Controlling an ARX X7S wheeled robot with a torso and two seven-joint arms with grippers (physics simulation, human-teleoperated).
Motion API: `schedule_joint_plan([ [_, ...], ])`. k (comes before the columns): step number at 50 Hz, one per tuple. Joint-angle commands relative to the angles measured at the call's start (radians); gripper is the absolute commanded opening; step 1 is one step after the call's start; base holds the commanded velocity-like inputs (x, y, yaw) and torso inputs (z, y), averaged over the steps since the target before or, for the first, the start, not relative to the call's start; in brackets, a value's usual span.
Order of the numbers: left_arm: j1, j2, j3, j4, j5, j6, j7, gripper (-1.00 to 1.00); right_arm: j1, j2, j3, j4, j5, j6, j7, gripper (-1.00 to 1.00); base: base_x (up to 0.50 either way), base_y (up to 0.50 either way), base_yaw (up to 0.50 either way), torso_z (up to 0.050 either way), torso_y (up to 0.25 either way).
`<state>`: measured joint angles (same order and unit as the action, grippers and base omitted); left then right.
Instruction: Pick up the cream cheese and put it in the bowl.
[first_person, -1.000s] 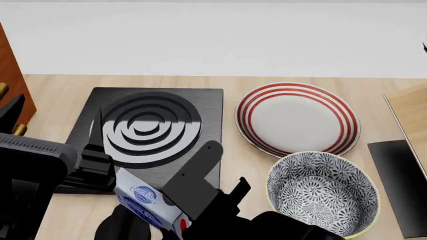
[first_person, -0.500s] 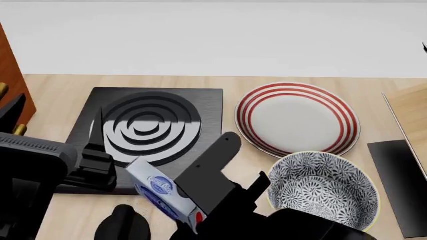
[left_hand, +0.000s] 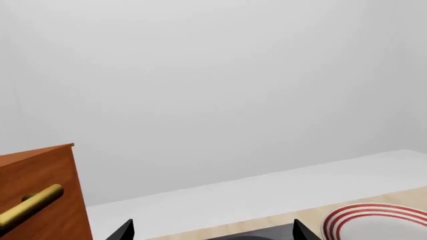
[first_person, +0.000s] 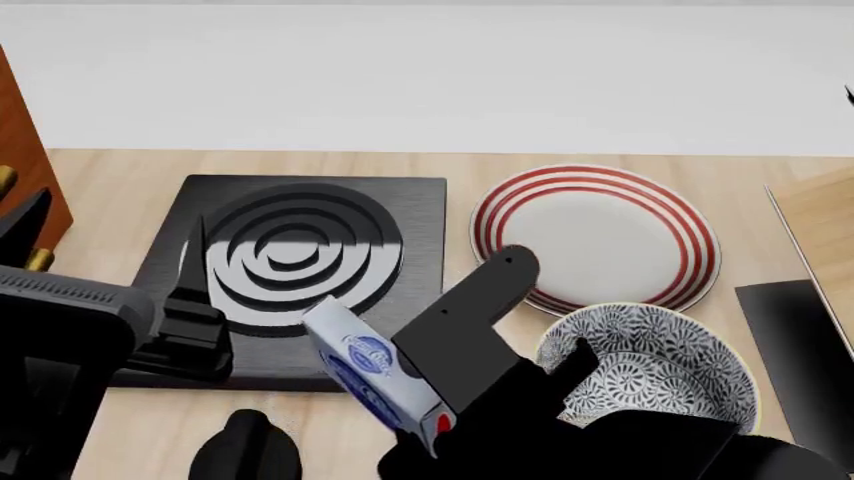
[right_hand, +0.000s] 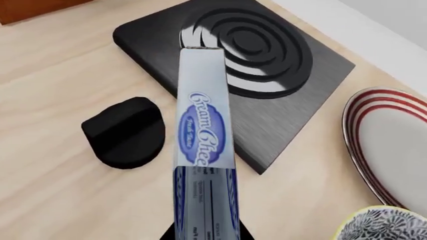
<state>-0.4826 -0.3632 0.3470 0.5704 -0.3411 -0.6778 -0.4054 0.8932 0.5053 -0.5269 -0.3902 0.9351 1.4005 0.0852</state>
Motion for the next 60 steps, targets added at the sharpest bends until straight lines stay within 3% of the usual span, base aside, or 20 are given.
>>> schedule_joint_plan([
  [1,0.001,-0.003,0.001,0.0,-0.002,0.002,-0.002,1.0,0.016,0.016,0.095,-0.042,0.074,0.094,0.071,-1.0,0.0,0.0,0.0,0.0,0.0],
  [18,-0.009,-0.006,0.006,0.01,-0.008,-0.007,-0.005,1.0,0.085,0.088,0.167,-0.011,0.376,0.152,0.329,-1.0,0.0,0.0,0.0,0.0,0.0],
  [45,-0.017,-0.005,0.024,-0.017,-0.002,0.011,-0.004,1.0,0.115,0.219,0.195,0.035,0.647,0.107,0.572,-1.0,0.0,0.0,0.0,0.0,0.0],
  [47,-0.017,-0.004,0.024,-0.02,-0.002,0.013,-0.004,1.0,0.115,0.227,0.197,0.078,0.747,0.093,0.664,-1.0,0.0,0.0,0.0,0.0,0.005],
  [60,-0.018,-0.006,0.024,-0.027,-0.006,0.019,-0.003,1.0,0.13,0.293,0.189,0.075,0.815,0.067,0.695,-1.0,0.0,0.0,0.0,0.0,0.0],
])
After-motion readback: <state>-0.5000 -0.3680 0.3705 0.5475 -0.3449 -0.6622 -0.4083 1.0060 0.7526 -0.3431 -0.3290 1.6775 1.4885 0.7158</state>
